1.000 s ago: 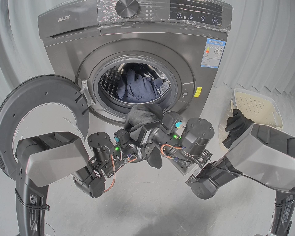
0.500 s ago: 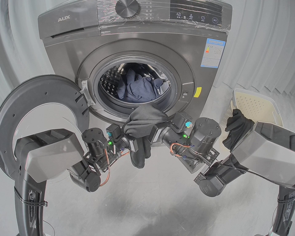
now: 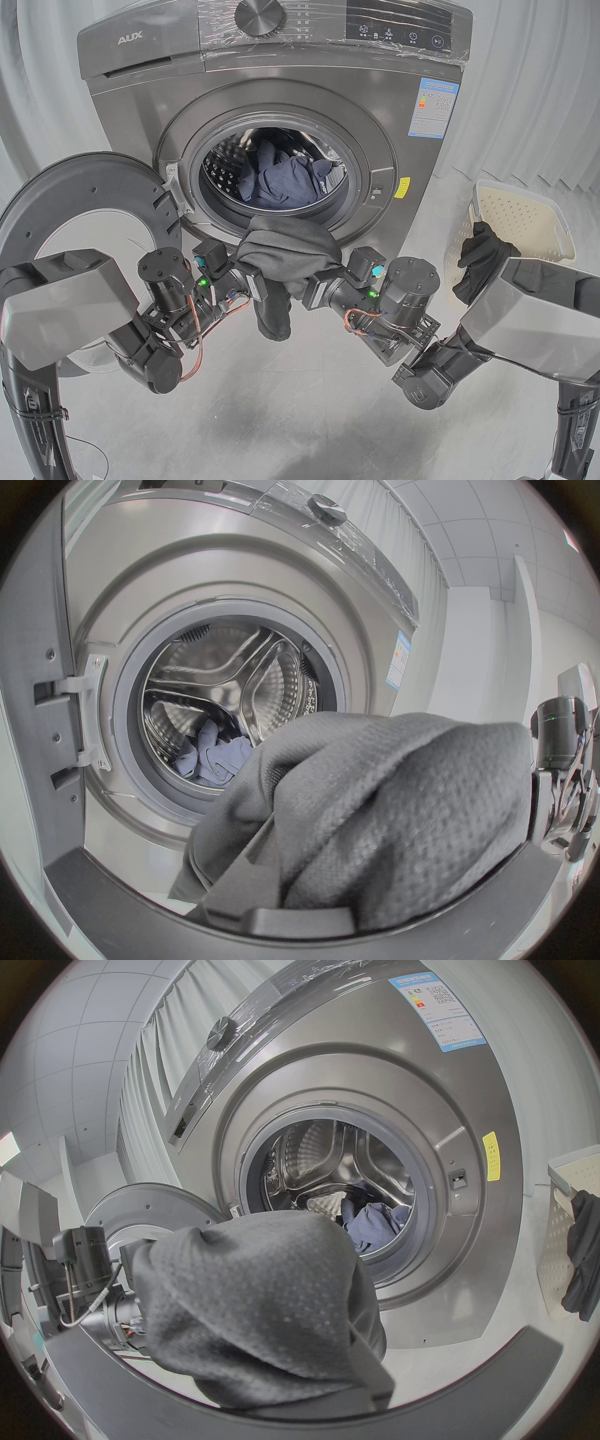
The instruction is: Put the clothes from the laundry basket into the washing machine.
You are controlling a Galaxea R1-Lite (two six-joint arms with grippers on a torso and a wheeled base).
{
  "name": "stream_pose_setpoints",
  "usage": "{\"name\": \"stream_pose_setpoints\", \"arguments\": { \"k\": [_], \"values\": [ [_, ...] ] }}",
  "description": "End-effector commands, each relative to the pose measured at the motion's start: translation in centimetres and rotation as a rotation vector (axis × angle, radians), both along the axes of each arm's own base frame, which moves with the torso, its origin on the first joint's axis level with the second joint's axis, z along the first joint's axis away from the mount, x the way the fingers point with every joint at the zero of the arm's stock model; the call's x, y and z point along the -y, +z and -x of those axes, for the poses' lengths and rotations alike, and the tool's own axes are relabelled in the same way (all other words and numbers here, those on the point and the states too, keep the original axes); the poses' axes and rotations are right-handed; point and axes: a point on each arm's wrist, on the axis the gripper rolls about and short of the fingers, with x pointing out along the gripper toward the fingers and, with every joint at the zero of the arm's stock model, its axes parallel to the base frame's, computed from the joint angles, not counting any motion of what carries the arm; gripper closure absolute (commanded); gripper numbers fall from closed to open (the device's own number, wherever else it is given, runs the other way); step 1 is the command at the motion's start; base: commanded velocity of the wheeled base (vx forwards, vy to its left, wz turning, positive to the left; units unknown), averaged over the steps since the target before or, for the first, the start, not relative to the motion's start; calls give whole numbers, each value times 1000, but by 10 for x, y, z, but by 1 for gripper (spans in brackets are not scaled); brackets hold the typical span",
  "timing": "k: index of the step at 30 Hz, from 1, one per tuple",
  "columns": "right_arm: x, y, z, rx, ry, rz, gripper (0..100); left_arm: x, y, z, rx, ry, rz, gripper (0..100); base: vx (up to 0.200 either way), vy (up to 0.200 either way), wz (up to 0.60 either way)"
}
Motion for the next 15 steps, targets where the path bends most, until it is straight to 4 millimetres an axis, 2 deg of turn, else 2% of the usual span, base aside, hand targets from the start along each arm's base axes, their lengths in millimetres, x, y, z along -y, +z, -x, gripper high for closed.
{"name": "stream_pose_setpoints", "arguments": {
  "k": [1, 5, 8, 9, 11, 12, 13, 15],
  "values": [
    [-7, -1, 7, 3, 26, 2, 0, -1, 18, 17, 23, -20, 10, 100, 0, 0, 0],
    [1, 4, 17, 0, 32, 16, 0, -8, 28, 28, 30, -17, 14, 100, 0, 0, 0],
    [20, 7, 38, -14, 54, 79, 0, -15, 39, 40, 46, -28, 16, 100, 0, 0, 0],
    [25, 6, 46, -23, 70, 104, 0, -16, 42, 43, 51, -39, 16, 100, 0, 0, 0],
    [41, 9, 77, -36, 140, 166, 0, -21, 48, 53, 59, -73, 9, 100, 0, 0, 0],
    [42, 10, 79, -35, 145, 168, 0, -21, 48, 54, 58, -76, 7, 100, 0, 0, 0],
    [55, 9, 97, -54, 173, 209, 0, -26, 49, 61, 56, -83, -4, 100, 0, 0, 0],
    [72, 5, 112, -83, 181, 251, 0, -28, 50, 67, 52, -88, -7, 100, 0, 0, 0]
  ]
}}
